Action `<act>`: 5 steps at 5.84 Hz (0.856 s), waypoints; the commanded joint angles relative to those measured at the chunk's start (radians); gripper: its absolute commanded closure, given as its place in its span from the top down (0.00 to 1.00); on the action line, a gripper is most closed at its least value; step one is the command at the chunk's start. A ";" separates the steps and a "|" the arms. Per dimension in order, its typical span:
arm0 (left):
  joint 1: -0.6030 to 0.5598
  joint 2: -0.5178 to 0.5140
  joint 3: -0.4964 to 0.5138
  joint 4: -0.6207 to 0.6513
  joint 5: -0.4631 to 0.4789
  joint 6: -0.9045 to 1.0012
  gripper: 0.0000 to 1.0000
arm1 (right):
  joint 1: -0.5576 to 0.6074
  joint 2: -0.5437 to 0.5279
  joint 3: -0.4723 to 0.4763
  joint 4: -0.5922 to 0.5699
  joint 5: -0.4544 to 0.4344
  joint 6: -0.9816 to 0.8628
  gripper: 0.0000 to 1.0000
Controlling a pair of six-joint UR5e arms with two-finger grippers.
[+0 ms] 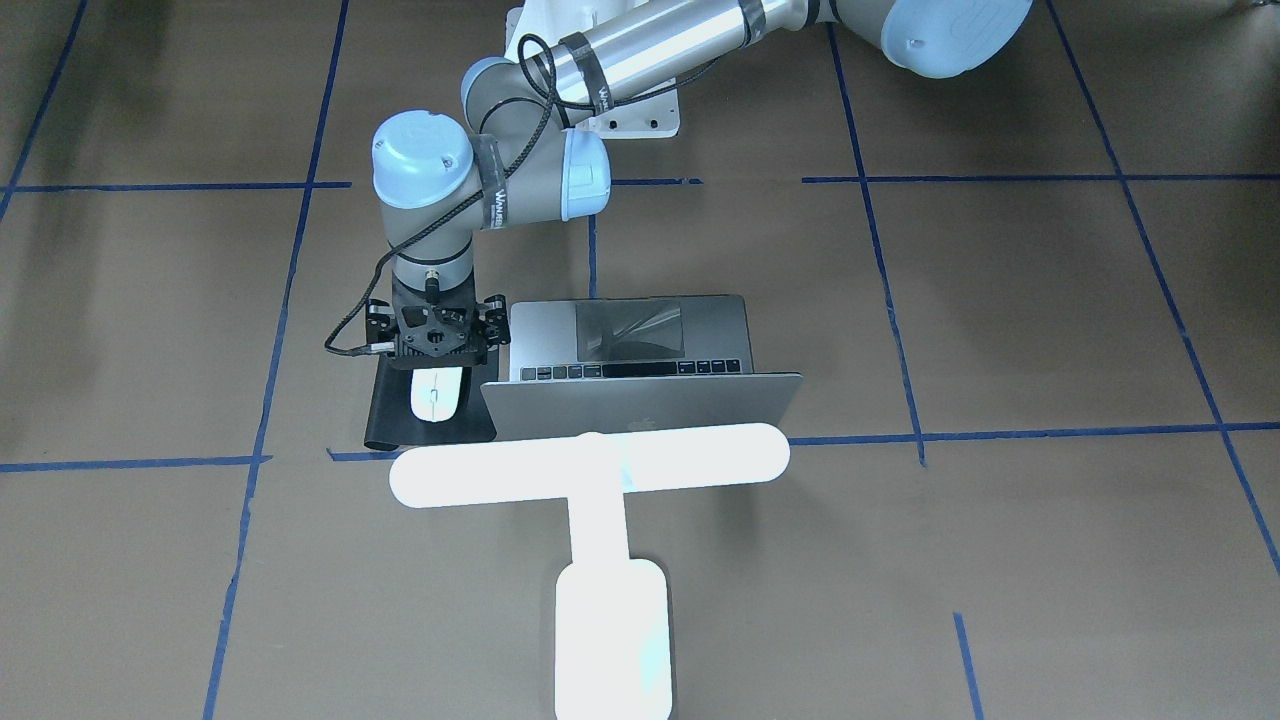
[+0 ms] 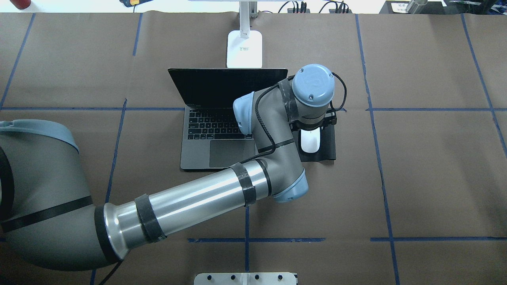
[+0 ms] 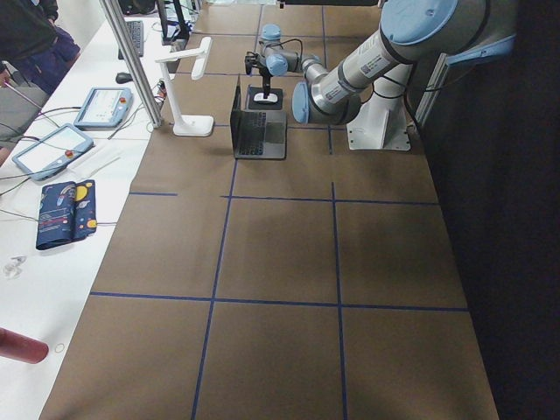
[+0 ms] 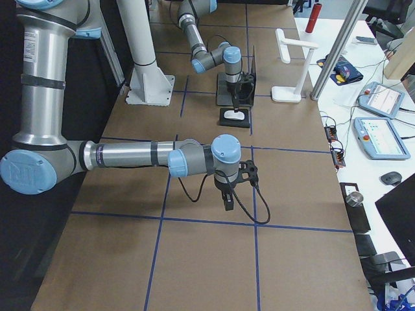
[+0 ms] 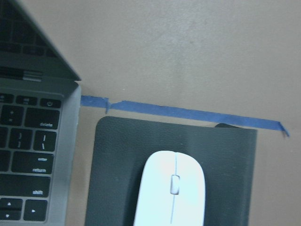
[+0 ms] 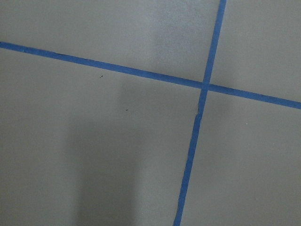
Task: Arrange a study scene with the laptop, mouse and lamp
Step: 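Lower the mouse onto the pad and open the left gripper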
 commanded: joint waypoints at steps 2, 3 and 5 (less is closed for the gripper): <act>-0.003 0.309 -0.542 0.228 -0.082 0.007 1.00 | 0.001 -0.001 -0.006 0.002 -0.004 -0.007 1.00; -0.009 0.401 -0.702 0.302 -0.097 0.012 1.00 | 0.002 -0.003 -0.006 0.002 -0.007 -0.007 1.00; -0.058 0.591 -0.989 0.441 -0.155 0.132 1.00 | 0.002 -0.009 -0.008 0.002 -0.009 -0.007 1.00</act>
